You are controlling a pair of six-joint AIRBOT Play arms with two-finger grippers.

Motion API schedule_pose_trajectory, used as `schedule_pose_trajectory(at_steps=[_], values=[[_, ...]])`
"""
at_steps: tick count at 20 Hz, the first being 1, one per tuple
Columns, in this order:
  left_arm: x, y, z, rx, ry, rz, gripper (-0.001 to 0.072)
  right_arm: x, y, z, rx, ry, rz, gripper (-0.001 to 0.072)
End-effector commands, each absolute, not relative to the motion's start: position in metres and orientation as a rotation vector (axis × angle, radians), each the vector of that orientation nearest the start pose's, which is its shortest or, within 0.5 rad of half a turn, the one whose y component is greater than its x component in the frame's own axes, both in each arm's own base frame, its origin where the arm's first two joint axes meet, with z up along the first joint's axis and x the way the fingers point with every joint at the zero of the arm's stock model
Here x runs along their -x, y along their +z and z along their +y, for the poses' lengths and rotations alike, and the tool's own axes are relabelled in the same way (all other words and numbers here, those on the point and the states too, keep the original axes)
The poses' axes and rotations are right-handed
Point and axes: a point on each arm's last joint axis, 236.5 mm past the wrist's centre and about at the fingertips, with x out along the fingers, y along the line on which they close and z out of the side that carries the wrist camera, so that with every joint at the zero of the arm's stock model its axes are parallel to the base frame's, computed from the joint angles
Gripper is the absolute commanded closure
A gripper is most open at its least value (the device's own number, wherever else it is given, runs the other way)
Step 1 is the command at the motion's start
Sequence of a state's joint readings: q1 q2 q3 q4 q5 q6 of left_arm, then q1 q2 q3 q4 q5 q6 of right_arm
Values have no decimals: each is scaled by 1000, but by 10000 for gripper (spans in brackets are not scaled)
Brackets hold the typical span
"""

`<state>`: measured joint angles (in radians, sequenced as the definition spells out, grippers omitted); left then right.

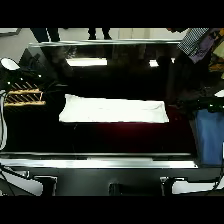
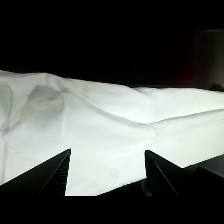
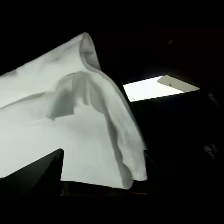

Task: Fold the clothes and pants, and hang the long-sleeved shirts on hangers.

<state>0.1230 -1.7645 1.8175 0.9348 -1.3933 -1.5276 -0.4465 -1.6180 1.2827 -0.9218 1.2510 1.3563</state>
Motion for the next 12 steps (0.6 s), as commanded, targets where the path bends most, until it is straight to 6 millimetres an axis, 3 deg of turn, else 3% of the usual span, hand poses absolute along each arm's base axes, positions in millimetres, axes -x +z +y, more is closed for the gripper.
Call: schedule_pose_trajectory(at_steps=[1, 4, 12], values=[[-496, 87, -72, 510, -363, 1193, 165, -411, -60, -45, -784, 217, 1353, 109], [-494, 96, -72, 506, -364, 1176, 166, -414, -74, -40, -809, 253, 1356, 109], [-494, 97, -72, 519, -355, 1178, 167, -424, -95, -35, -854, 280, 1338, 111]])
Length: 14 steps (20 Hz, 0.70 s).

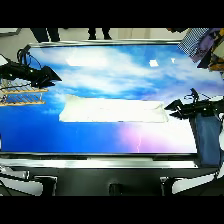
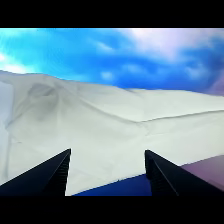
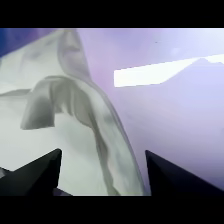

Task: Fold the clothes and pants, and hang the long-sleeved shirts on hangers.

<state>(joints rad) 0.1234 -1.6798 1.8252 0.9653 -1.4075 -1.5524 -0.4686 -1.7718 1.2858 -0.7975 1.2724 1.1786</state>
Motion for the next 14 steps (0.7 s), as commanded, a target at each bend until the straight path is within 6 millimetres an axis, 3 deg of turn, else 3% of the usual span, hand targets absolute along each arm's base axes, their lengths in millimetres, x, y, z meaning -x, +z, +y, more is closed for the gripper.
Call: schedule_pose_trajectory(at_steps=[1, 6, 9, 11, 12, 14], values=[[-494, 97, -72, 520, -355, 1178, 166, -424, -96, -32, -858, 286, 1342, 112], [-494, 97, -72, 519, -354, 1178, 166, -423, -107, 10, -779, 343, 1412, 137], [-494, 96, -72, 519, -355, 1179, 166, -418, -120, 23, -688, 311, 1471, 233], [-494, 96, -72, 519, -355, 1179, 168, -415, -126, 26, -633, 301, 1496, 407], [-494, 96, -72, 519, -355, 1179, 170, -415, -127, 28, -629, 300, 1495, 530], [-494, 96, -72, 519, -355, 1179, 175, -417, -123, 28, -636, 293, 1489, 681]])
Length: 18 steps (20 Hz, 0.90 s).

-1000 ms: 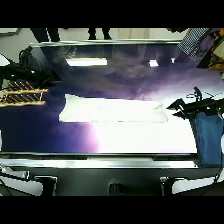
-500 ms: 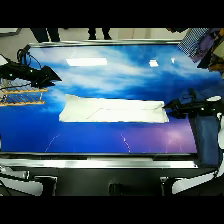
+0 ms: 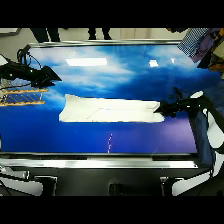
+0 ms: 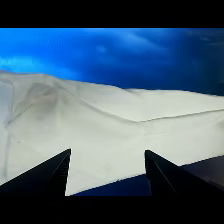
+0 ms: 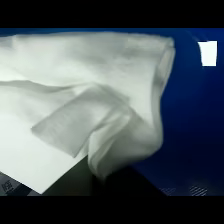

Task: Fold the clothes and pants, and hang the long-sleeved shirts on hangers.

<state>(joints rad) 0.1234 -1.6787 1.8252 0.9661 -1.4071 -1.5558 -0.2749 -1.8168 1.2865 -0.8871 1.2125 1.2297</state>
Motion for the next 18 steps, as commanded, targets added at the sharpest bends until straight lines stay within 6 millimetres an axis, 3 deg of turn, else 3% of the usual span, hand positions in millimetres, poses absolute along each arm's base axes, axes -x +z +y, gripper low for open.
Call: schedule_pose_trajectory(at_steps=[1, 3, 6, 9, 14, 18], values=[[-494, 96, -72, 519, -356, 1180, 238, -418, -116, 27, -638, 286, 1478, 679], [-494, 96, -76, 514, -363, 1182, 692, -419, -97, 23, -622, 264, 1456, 680], [-494, 86, -100, 502, -391, 1200, 688, -410, -56, 18, -581, 246, 1455, 680], [-491, 53, -152, 531, -410, 1254, 688, -408, -17, -1, -524, 150, 1405, 679], [-472, 2, -305, 675, -615, 1337, 689, -409, 43, -18, -474, 62, 1320, 679], [-447, -28, -406, 825, -693, 1369, 690, -419, 86, -20, -478, 50, 1237, 679]])
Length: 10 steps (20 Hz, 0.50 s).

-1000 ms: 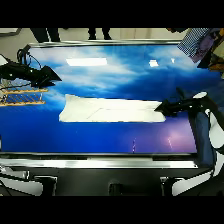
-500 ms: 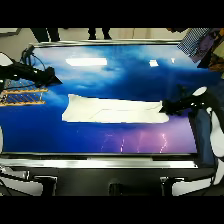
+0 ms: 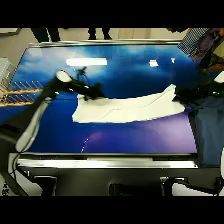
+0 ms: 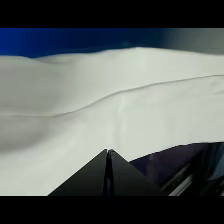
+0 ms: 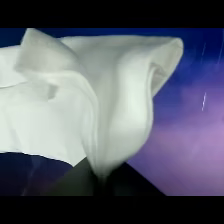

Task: Fold the clothes and pants, and hang the long-sleeved shirts on hangers.

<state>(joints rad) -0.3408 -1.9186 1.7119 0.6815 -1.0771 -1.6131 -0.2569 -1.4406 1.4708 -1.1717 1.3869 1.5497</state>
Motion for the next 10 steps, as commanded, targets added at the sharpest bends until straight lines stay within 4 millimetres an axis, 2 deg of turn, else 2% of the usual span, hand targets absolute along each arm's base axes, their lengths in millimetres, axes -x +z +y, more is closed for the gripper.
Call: schedule_pose_trajectory(at_steps=[1, 4, 6, 10], values=[[-439, -33, -425, 849, -705, 1378, 690, -418, 94, -20, -473, 54, 1231, 680], [-416, -44, -474, 875, -739, 1408, 690, -412, 112, -18, -457, 66, 1227, 680], [-406, -51, -500, 889, -737, 1421, 690, -410, 121, -17, -455, 64, 1206, 680], [-392, -57, -541, 918, -742, 1428, 691, -401, 137, -15, -450, 63, 1183, 680]])
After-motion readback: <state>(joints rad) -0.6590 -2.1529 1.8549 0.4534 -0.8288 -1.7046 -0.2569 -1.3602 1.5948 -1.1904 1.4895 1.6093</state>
